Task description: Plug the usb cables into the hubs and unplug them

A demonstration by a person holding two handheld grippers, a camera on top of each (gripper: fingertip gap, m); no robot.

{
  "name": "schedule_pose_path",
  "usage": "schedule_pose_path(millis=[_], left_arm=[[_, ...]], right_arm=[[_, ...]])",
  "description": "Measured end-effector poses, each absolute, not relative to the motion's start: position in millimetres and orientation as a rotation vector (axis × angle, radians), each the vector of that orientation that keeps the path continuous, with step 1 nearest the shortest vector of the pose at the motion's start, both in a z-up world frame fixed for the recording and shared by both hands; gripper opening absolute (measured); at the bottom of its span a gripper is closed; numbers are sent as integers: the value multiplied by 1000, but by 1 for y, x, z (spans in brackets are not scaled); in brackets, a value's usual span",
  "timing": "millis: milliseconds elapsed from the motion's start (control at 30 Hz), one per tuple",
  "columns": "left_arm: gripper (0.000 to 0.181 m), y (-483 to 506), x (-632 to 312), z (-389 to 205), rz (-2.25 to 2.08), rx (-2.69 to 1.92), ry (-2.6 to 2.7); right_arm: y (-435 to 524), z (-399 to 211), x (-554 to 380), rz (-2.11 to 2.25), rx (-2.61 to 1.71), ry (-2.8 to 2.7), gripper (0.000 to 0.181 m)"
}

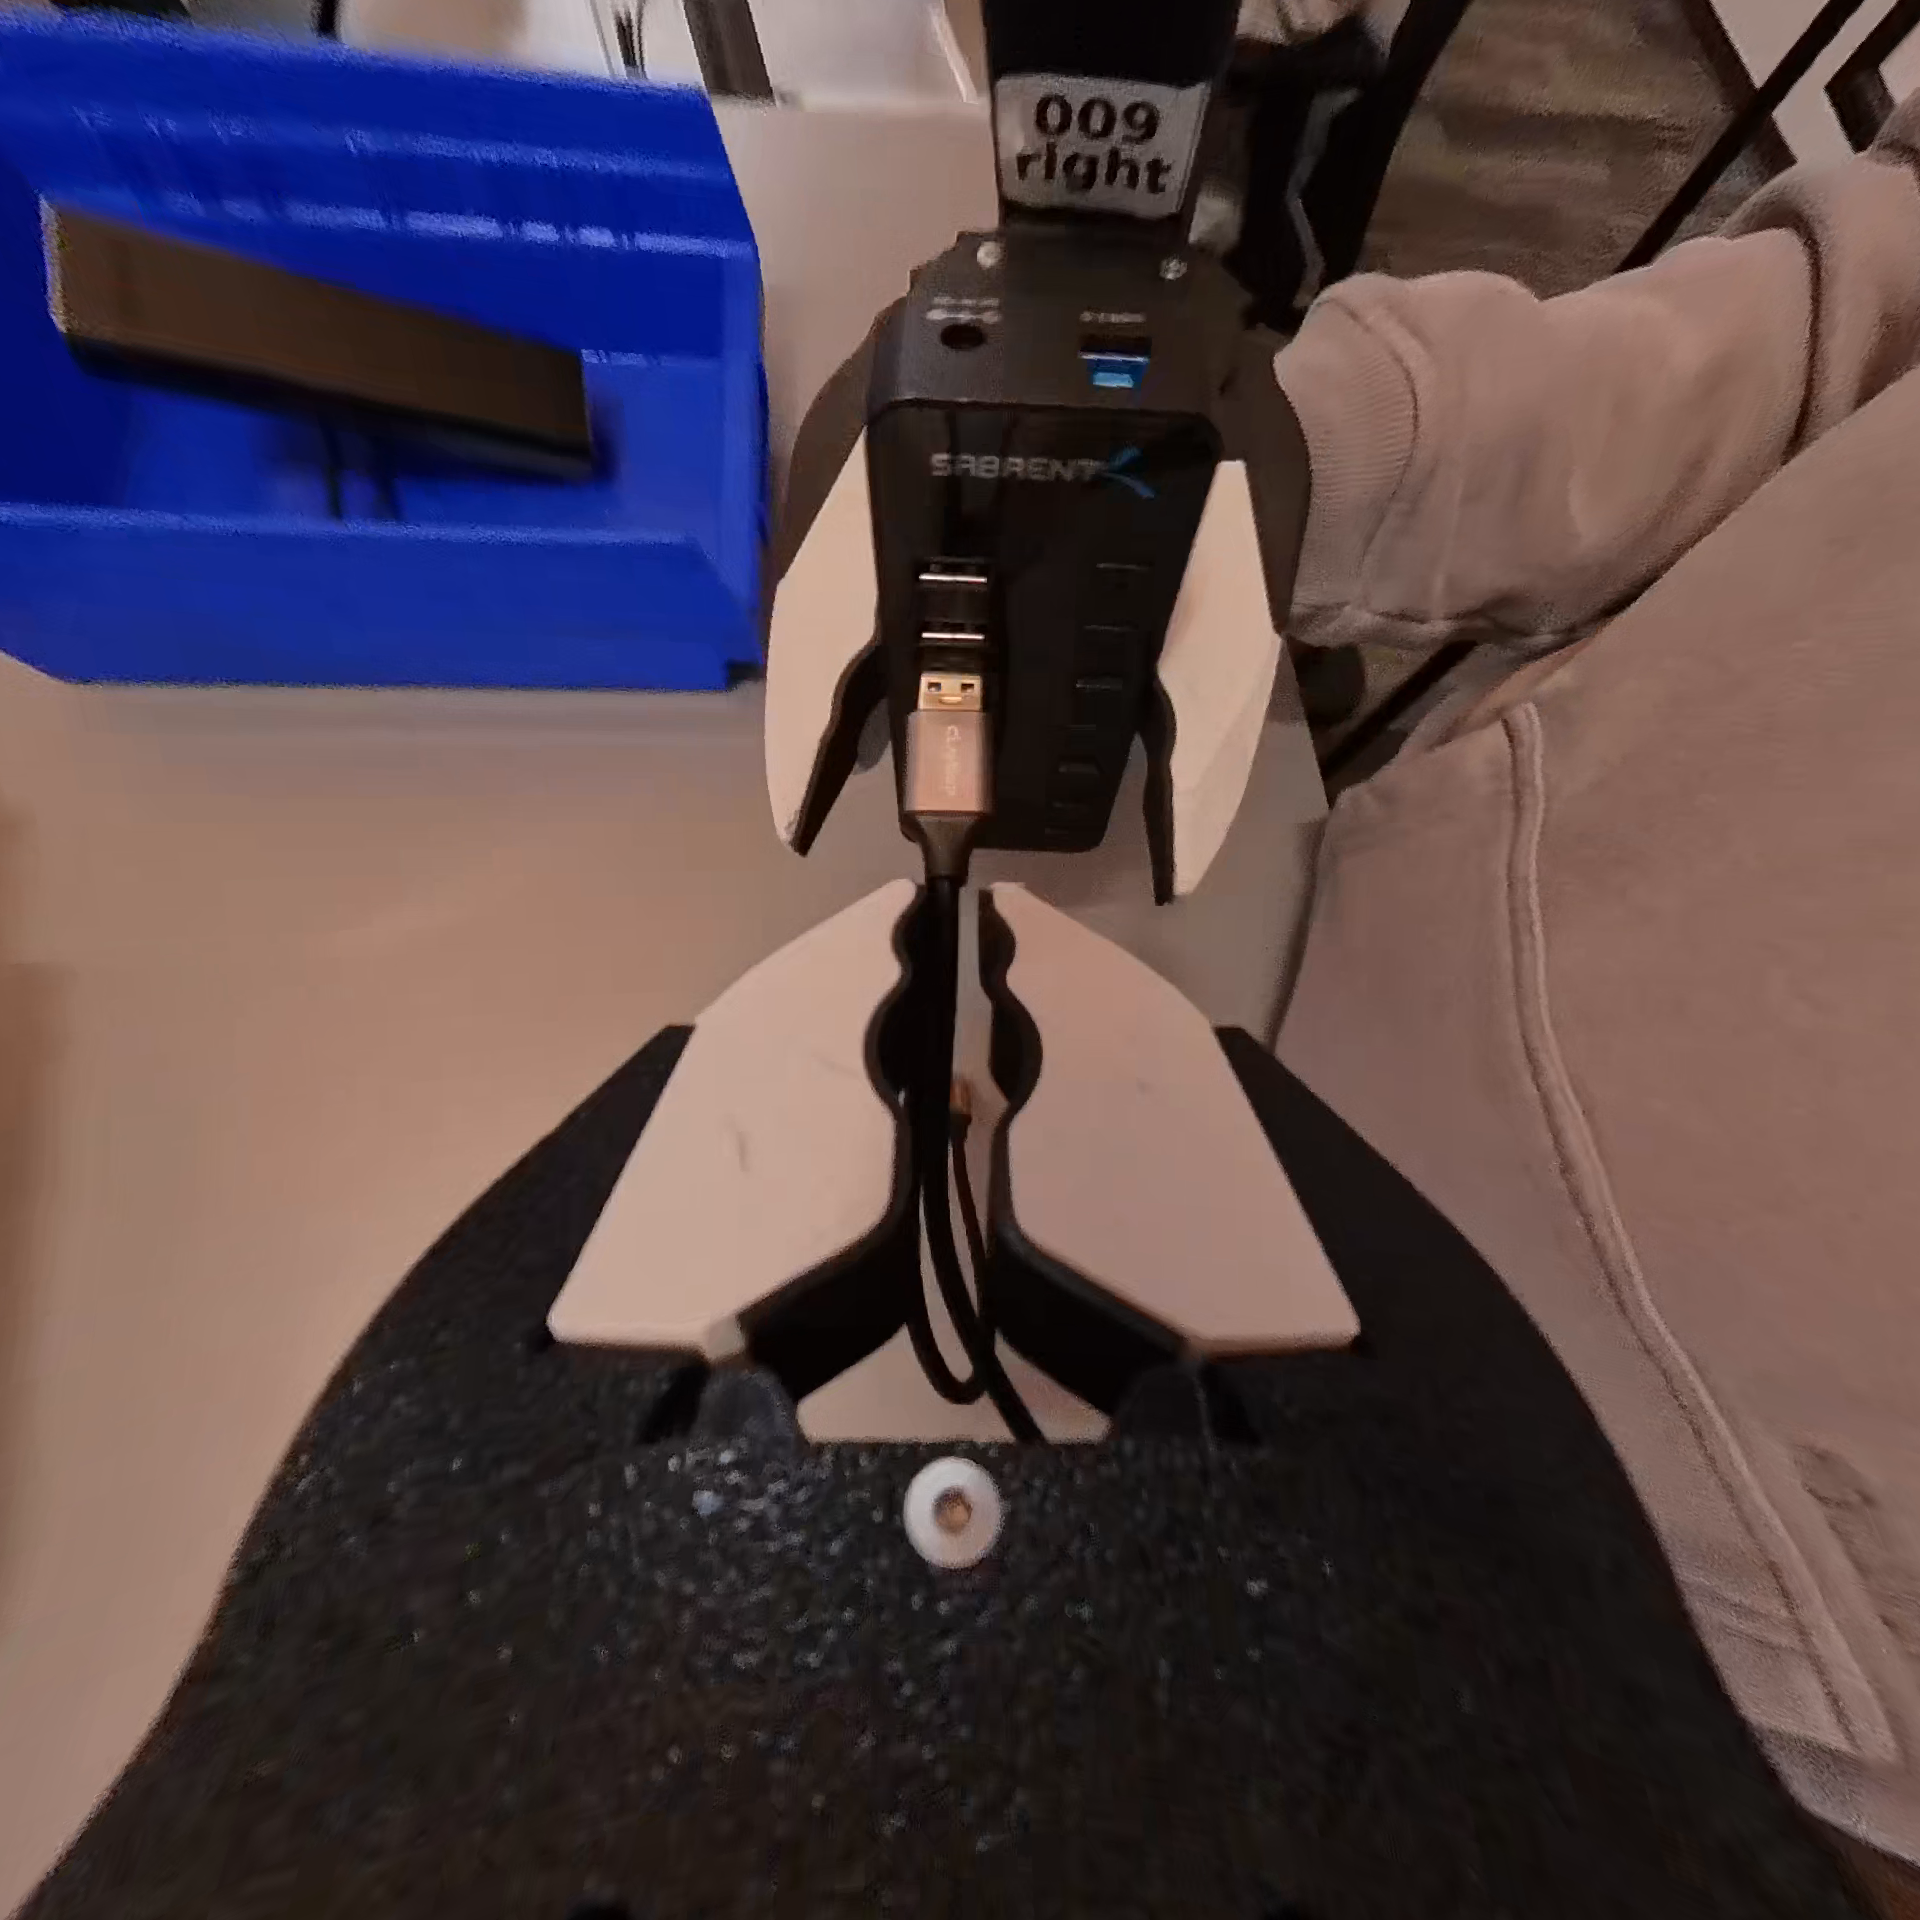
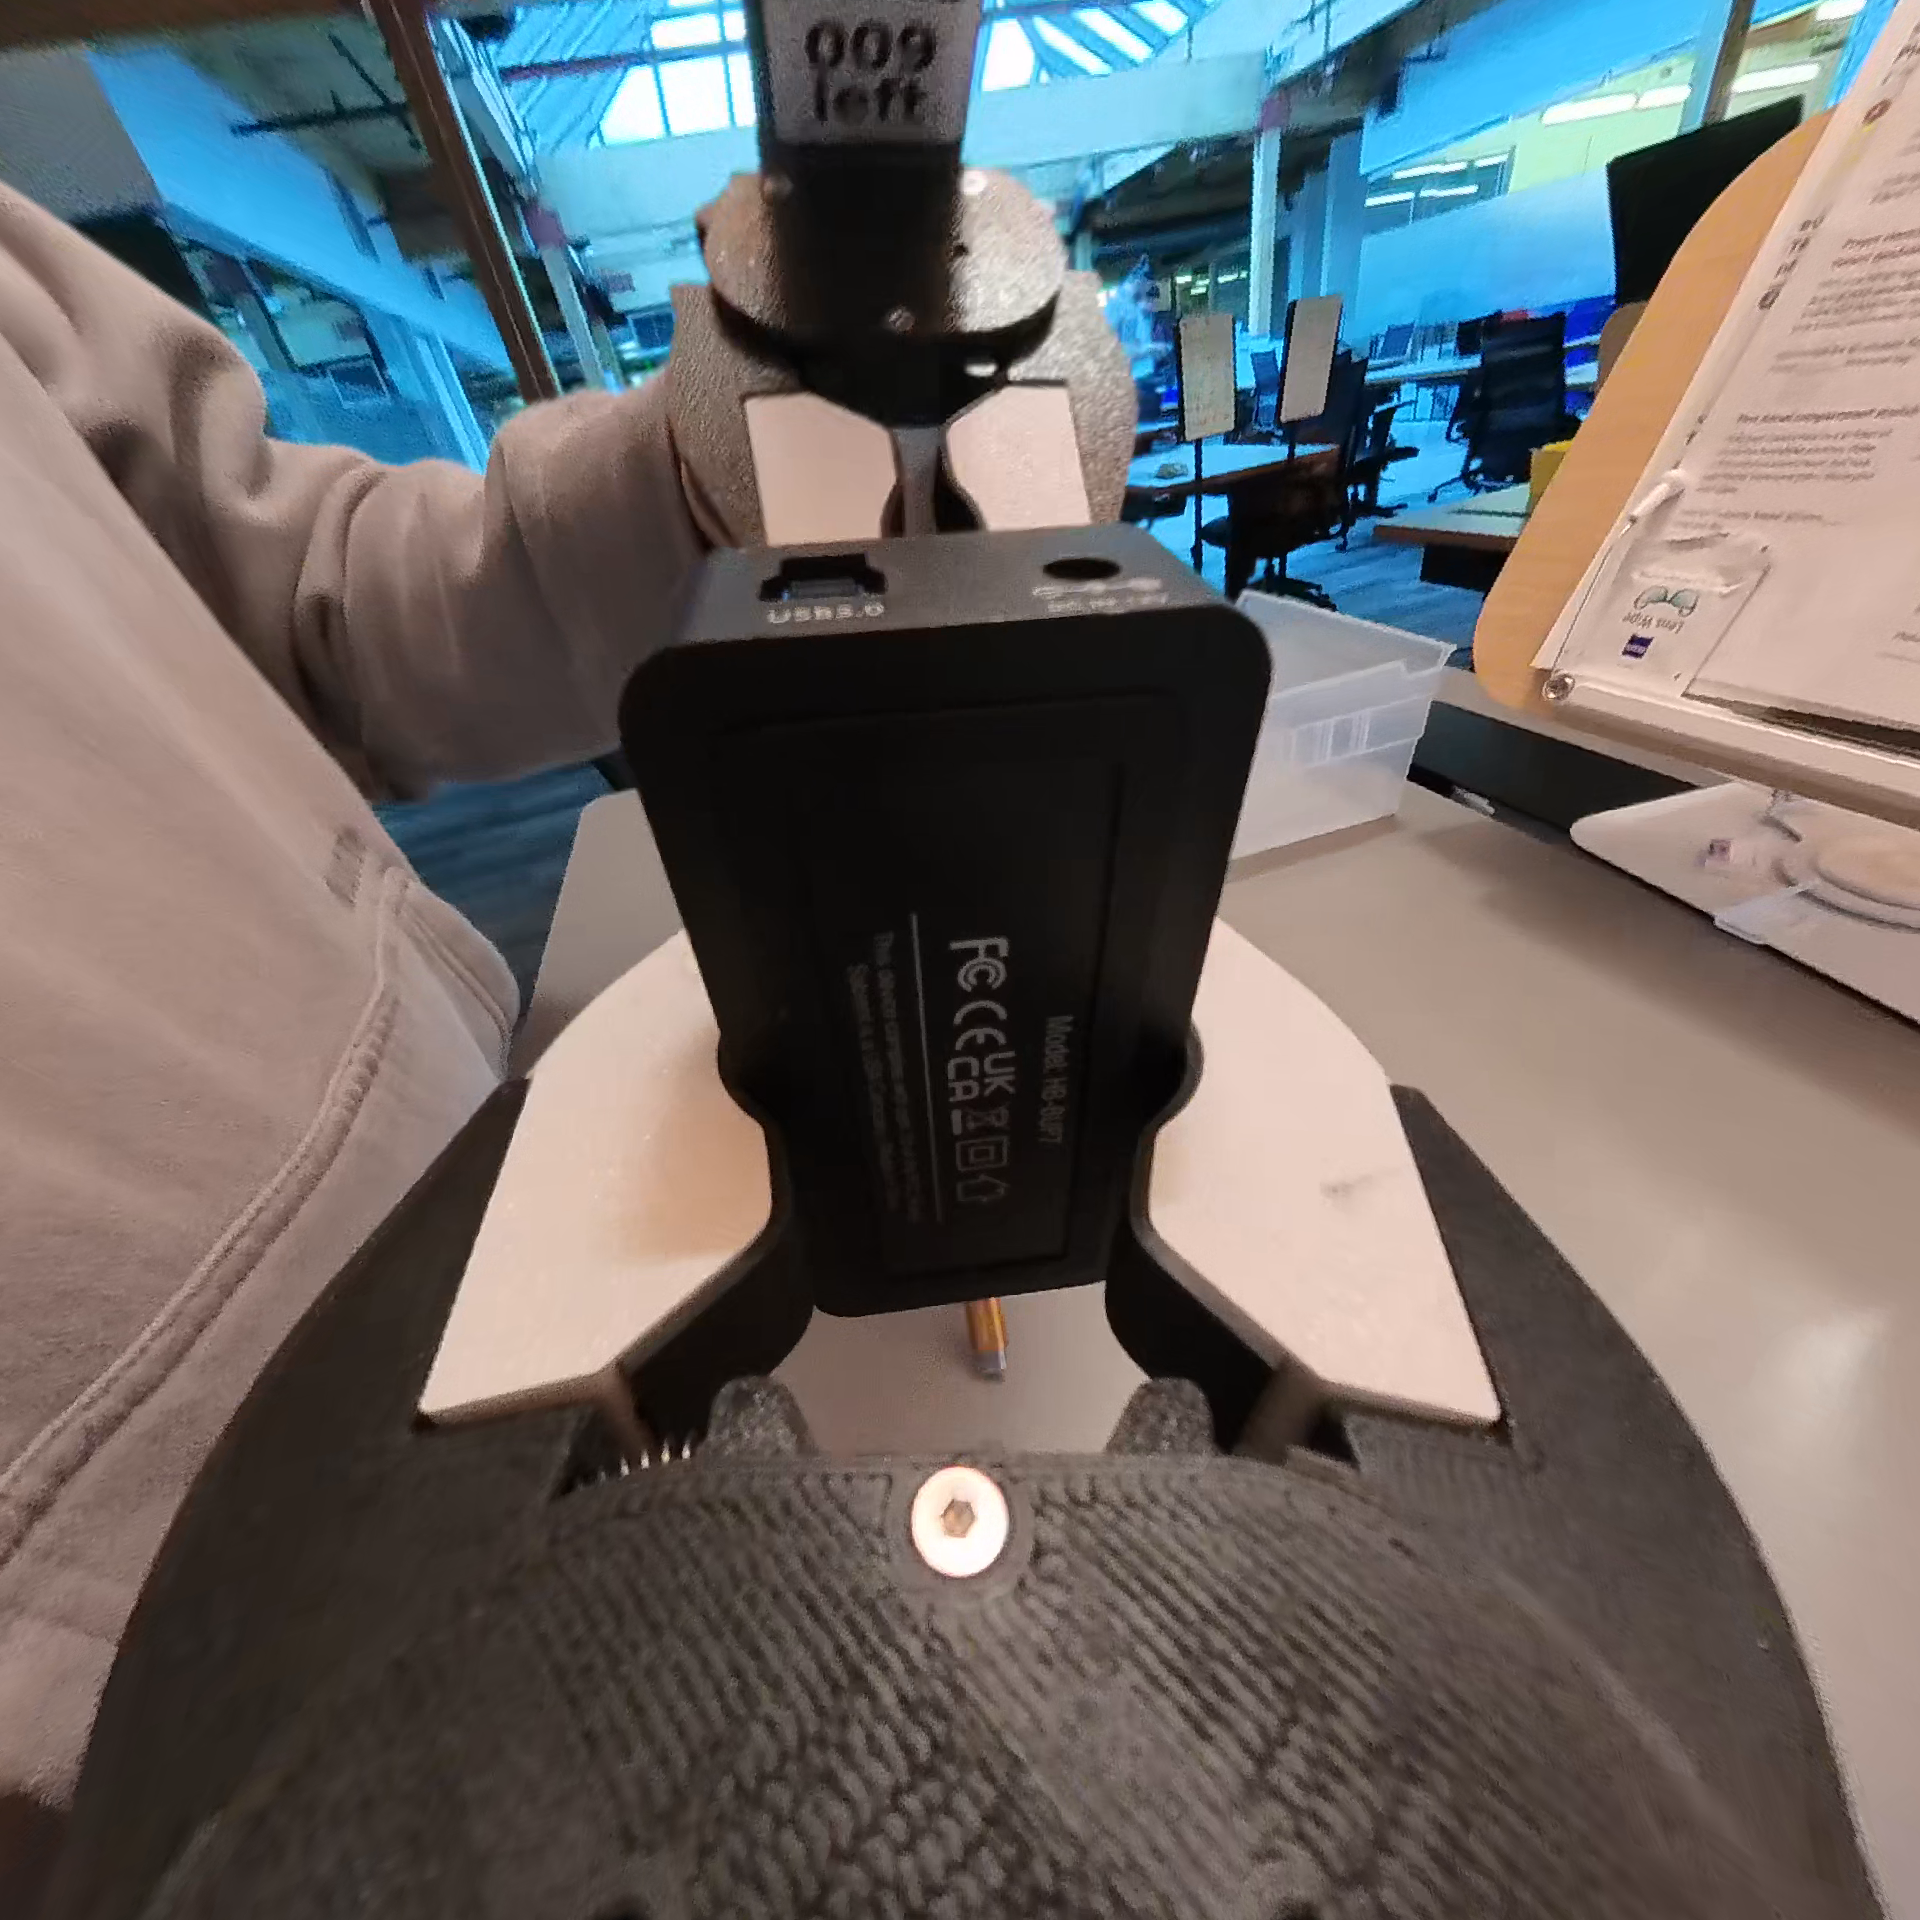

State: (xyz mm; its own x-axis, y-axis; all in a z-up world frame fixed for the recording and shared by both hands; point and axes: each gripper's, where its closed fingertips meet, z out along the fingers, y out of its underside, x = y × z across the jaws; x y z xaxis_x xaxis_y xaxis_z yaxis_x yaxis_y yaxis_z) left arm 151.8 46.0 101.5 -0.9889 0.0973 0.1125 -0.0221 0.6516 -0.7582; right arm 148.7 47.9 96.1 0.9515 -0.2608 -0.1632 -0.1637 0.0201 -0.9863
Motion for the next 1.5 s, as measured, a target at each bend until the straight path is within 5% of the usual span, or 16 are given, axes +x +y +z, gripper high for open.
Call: schedule_pose_path(millis=[267, 367, 800, 867, 1100, 1233, 1500], left_arm=[[29, 45, 150, 103, 1403, -18, -2706], [16, 44, 146, 105, 1434, -19, -2667], [15, 54, 144, 104, 1464, -136, -2787], [0, 42, 133, 118, 1596, -170, -2680], [0, 51, 154, 161, 1731, -104, -2763], [22, 77, 159, 136, 1542, -33, -2800], [38, 71, 143, 94, 1517, 71, -2664]], right_arm=[[55, 97, 144, -97, -1594, 308, 72], [60, 95, 142, -101, -1618, 297, 72], [68, 86, 136, -36, -1703, 283, 73], [73, 80, 135, -2, -1737, 286, 72], [91, 91, 138, -39, -1629, 291, 71], [73, 98, 146, -103, -1650, 300, 72], [79, 93, 139, -38, -1622, 303, 70]])
